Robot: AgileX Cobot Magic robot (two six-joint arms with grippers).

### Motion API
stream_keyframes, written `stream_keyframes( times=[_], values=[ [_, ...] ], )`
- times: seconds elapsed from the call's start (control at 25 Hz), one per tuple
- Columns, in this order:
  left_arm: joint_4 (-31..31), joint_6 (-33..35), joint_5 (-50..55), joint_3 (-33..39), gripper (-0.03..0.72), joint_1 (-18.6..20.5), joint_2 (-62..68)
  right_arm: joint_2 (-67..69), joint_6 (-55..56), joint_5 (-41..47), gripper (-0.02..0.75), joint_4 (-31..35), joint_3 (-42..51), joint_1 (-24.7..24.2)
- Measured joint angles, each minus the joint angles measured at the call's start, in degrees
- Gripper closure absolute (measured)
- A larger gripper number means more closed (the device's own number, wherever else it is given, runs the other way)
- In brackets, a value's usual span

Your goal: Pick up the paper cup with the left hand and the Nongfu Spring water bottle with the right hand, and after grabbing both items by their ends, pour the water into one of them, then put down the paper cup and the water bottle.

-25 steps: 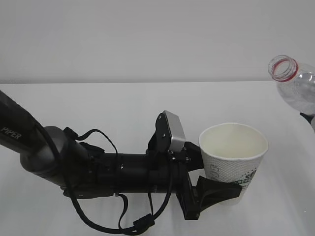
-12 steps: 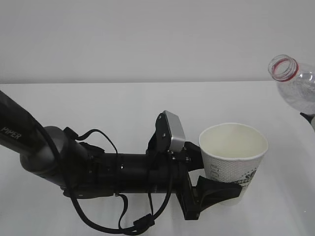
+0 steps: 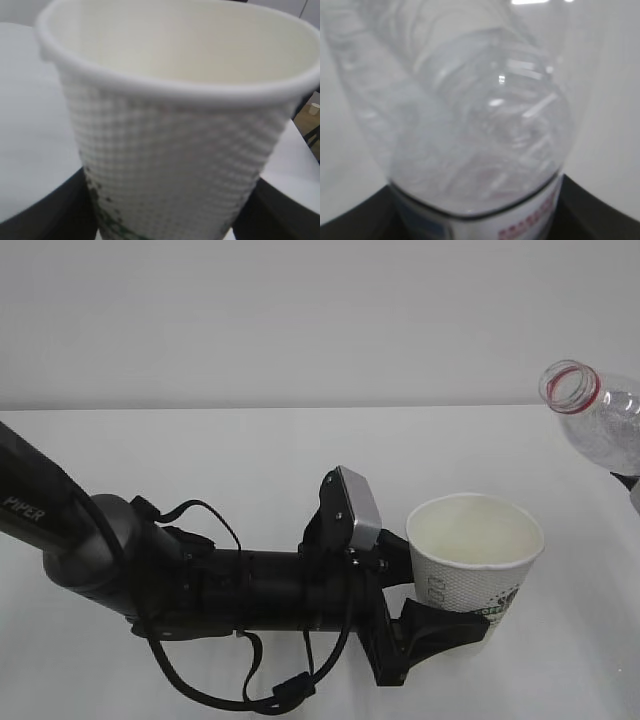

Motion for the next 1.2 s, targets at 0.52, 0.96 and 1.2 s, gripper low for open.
stream_keyframes(
  times=[0.52, 0.96, 1.2],
  values=[
    [2.1, -3.37, 1.78, -3.14, 0.163, 0.0, 0.0, 0.0, -4.72, 0.0, 0.295, 0.0, 0.0, 0.0],
    [3.63, -3.63, 1.78, -3.22, 0.163, 0.0, 0.0, 0.0, -10.64, -0.08, 0.295, 0.0, 0.0, 0.0],
    [5.01, -3.62, 1.42, -3.22, 0.163, 0.0, 0.0, 0.0, -13.68, -0.08, 0.296, 0.21, 0.0, 0.0]
  ],
)
